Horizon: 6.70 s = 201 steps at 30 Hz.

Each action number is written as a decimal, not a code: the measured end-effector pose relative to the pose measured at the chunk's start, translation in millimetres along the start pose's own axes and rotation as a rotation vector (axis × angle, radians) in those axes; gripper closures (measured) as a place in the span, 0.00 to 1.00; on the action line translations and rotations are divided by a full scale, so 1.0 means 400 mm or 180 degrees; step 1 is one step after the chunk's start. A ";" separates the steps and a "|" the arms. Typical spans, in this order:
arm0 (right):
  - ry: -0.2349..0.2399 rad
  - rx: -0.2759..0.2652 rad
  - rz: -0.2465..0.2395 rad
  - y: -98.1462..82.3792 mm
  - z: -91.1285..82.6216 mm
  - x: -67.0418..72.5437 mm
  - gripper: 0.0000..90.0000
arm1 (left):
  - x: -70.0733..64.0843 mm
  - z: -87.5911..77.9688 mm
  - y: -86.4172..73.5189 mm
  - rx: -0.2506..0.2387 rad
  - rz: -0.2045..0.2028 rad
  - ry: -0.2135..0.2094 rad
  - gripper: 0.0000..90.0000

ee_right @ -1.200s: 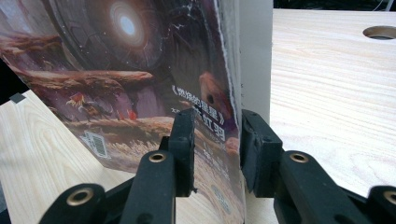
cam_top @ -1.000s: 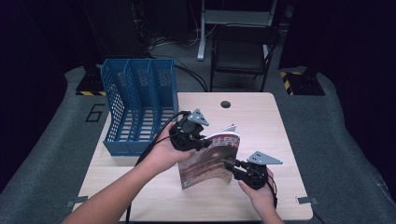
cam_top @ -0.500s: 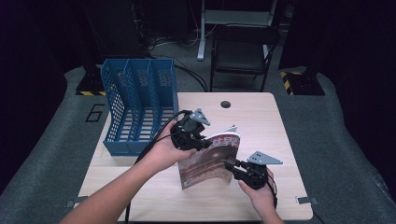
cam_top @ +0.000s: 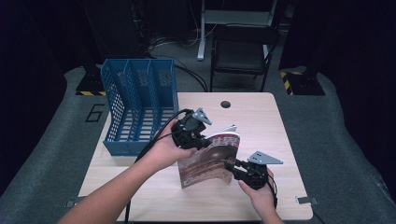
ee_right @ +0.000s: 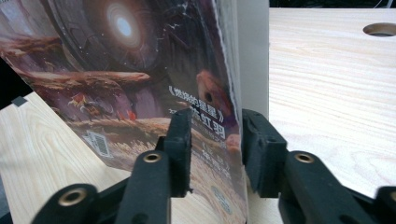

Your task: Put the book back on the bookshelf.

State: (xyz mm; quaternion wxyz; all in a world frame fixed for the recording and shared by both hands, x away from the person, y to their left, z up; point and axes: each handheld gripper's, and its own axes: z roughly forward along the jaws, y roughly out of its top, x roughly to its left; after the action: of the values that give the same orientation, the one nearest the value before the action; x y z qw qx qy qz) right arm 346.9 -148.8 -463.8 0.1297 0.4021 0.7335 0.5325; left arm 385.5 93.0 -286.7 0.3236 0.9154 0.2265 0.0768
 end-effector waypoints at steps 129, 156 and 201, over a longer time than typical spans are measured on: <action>-0.0058 0.0025 0.0185 -0.013 0.000 -0.017 0.54 | 0.392 -0.514 -0.161 -0.0247 -0.1862 0.1457 0.93; -0.0065 0.0012 0.0191 -0.012 -0.004 -0.018 0.54 | 0.481 -0.489 -0.137 -0.0323 -0.2247 0.1646 0.93; -0.0033 0.0022 0.0172 -0.011 -0.001 -0.021 0.54 | 0.573 -0.367 -0.121 -0.0522 -0.2487 0.1863 0.93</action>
State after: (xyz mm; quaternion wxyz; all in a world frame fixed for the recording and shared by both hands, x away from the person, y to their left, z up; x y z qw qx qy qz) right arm 350.0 -155.7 -469.3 0.1177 0.4250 0.7234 0.5312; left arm 528.6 314.7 -204.1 0.3219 0.6736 0.6275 0.2212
